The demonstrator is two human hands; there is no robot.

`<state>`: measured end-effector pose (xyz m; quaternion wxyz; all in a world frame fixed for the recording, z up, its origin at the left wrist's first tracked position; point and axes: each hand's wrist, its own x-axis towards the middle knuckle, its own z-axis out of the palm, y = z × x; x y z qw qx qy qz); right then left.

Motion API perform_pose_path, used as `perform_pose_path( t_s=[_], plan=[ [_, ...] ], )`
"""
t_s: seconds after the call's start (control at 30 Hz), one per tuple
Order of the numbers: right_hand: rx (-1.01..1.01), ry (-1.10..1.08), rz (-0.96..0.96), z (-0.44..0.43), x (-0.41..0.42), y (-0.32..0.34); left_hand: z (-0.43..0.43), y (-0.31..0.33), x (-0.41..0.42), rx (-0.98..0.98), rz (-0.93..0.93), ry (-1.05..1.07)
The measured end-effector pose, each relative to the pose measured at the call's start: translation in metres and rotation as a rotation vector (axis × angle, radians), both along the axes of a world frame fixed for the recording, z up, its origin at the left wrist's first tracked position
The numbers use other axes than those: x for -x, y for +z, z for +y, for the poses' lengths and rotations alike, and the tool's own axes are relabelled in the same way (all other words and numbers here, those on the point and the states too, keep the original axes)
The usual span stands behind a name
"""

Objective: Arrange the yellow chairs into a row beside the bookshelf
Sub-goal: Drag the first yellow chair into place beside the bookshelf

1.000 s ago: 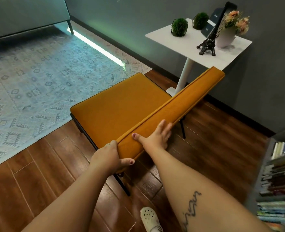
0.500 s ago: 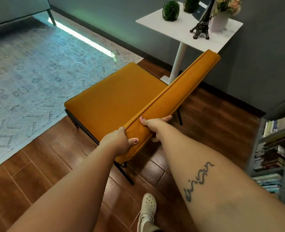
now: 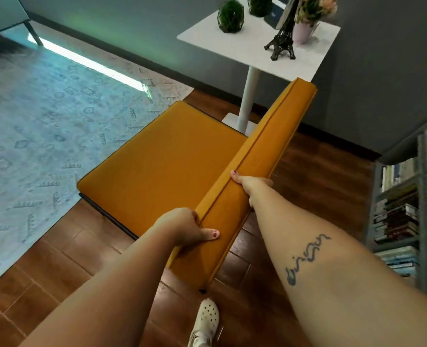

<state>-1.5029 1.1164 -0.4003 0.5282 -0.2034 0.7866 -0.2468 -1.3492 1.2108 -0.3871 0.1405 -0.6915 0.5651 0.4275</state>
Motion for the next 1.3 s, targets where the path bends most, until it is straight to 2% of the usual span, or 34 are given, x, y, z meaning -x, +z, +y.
perform_pose_path(
  t_s=[0.3, 0.47, 0.67, 0.9, 1.03, 1.13, 1.3],
  plan=[
    [-0.048, -0.011, 0.002, -0.006, 0.006, 0.002, -0.037, -0.006, 0.003, -0.202, -0.006, -0.208],
    [-0.037, -0.004, 0.003, 0.000, 0.004, 0.007, -0.042, -0.003, 0.007, -0.249, -0.007, -0.303],
    [-0.041, -0.033, 0.095, 0.007, -0.009, 0.010, -0.051, -0.005, 0.004, -0.362, 0.120, -0.395],
    [0.004, -0.126, 0.135, 0.045, -0.035, 0.010, -0.042, -0.010, -0.014, -0.216, 0.201, -0.461],
    [0.050, -0.219, 0.200, 0.084, -0.055, -0.001, -0.051, -0.020, -0.028, -0.241, 0.258, -0.562],
    [0.002, -0.259, 0.271, 0.107, -0.068, -0.003, -0.058, -0.025, -0.032, -0.257, 0.309, -0.601],
    [-0.066, -0.240, 0.397, 0.139, -0.091, -0.002, -0.061, -0.037, -0.034, -0.165, 0.327, -0.641]
  ],
)
